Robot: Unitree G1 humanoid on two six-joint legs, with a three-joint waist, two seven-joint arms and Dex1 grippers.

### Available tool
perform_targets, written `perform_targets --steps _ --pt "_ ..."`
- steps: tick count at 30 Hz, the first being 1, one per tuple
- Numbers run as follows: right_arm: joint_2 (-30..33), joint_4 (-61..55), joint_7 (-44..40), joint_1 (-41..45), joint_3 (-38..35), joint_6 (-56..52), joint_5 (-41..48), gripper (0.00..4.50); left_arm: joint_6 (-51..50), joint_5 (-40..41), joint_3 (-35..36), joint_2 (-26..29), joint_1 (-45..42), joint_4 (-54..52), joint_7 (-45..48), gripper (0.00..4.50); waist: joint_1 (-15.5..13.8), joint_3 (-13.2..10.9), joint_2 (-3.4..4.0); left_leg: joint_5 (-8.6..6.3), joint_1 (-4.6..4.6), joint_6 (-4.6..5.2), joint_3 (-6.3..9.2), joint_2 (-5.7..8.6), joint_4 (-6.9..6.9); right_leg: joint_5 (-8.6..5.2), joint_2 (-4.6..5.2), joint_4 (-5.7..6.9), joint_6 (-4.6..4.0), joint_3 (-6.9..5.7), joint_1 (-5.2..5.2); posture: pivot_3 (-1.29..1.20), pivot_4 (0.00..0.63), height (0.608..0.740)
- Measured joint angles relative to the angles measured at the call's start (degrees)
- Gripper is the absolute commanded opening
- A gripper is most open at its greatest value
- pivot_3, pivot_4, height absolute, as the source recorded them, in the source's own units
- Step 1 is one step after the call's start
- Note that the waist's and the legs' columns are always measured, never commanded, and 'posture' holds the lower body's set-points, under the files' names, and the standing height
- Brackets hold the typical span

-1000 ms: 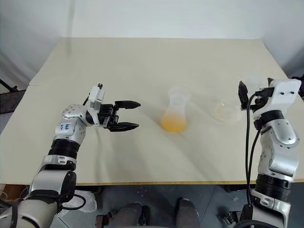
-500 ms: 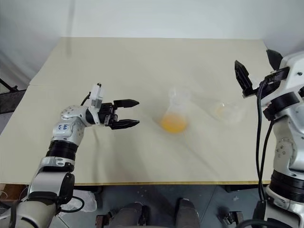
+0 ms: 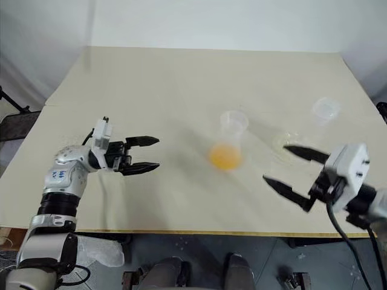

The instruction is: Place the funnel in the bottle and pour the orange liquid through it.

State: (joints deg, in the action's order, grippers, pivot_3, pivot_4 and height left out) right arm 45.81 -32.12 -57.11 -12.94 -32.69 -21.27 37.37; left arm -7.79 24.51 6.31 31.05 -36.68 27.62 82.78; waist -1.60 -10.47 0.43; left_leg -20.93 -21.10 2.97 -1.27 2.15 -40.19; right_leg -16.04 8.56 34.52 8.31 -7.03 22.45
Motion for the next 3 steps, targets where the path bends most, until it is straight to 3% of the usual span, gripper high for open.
perform_targets --steps 3 --pt "-1.27 4.88 -1.7 -1.25 0.86 4.26 -3.22 4.47 1.06 0.0 0.14 0.39 -0.62 2.01 0.77 4.5 0.11 0.01 -0.01 0.0 0.04 0.0 -0.05 0.0 0.01 0.0 0.0 0.01 0.0 0.06 0.02 0.0 0.15 0.74"
